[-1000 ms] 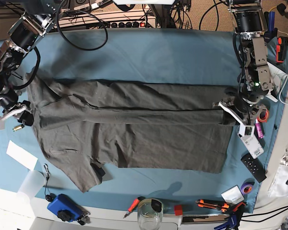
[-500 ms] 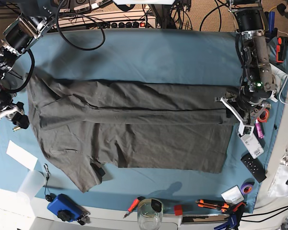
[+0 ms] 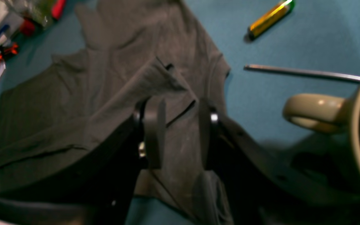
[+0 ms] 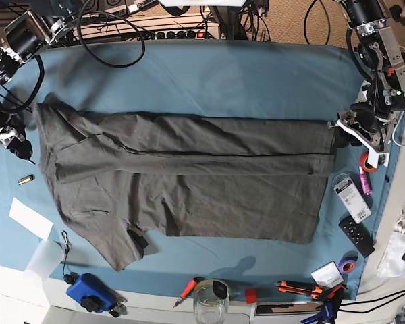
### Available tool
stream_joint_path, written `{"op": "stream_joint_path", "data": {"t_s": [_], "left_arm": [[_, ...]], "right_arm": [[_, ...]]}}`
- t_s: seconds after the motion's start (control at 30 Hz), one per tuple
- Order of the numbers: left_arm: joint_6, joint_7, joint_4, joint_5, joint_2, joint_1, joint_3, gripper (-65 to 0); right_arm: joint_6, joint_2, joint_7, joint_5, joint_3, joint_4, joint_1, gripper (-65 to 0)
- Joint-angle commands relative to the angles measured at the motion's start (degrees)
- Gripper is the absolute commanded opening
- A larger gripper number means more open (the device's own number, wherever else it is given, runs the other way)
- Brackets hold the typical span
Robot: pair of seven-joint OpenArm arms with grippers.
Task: Fold the T-shirt properly
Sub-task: 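Release the fold and move both grippers back to the shirt's shoulder edge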
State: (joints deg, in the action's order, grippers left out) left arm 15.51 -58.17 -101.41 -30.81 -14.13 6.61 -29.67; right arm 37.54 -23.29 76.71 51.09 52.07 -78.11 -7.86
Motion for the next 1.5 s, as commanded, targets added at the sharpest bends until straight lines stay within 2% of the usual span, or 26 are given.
{"op": "stream_joint_path", "data": {"t_s": [0.0,0.27,0.4,0.63,0.87,1.0,1.23,1.3,1.37,1.47], "left_arm": [[0.28,1.18,-0.98,-0.98,-0.44,-0.87,-0.02,-40.2],[1.07,2.27,2.12,-0.94,0.81,-1.11,3.23,-39.3],[0.63,2.84,2.25,0.9,0.79,-1.68,3.26,-38.8],[1.11,2.64,6.71,-0.17,0.81,-2.16,3.3,-38.8],[1.11,-1.57,8.79,-0.66,0.76,-4.74,3.3,-38.8],[1.09,-2.25,8.79,-1.97,0.76,-4.74,3.3,-38.8],[1.11,-2.29,8.76,-2.73,0.76,-4.74,3.3,-38.8],[1.2,-2.32,8.76,-3.32,0.68,-4.74,3.3,-38.8],[2.78,-2.38,8.74,-4.15,0.63,-4.74,3.3,-38.8],[2.84,-2.95,8.68,-4.83,0.63,-4.74,3.3,-38.8]], "right_arm": [[0.35,-1.44,-1.01,1.44,0.13,-0.96,-0.68,-46.1],[0.33,-1.46,-0.81,0.9,0.13,-0.96,-0.68,-46.1],[0.33,-1.46,-0.63,0.26,0.13,-0.96,-0.68,-46.1],[0.35,-1.46,-0.46,0.31,0.15,-0.96,-0.52,-46.0],[0.35,-1.46,-0.52,0.2,0.17,-0.96,-0.52,-46.0],[-1.05,-1.46,-2.27,-3.89,0.55,-0.96,-0.5,-46.0],[-1.46,-1.03,-3.63,-6.01,0.48,-0.9,-0.5,-46.1],[-2.89,-0.55,-3.87,-8.26,0.48,-0.9,-0.5,-46.0],[-3.93,0.11,-4.28,-9.62,0.48,-0.87,-0.02,-46.1],[-4.39,1.31,-4.33,-10.01,0.48,-0.87,0.94,-46.1]]}}
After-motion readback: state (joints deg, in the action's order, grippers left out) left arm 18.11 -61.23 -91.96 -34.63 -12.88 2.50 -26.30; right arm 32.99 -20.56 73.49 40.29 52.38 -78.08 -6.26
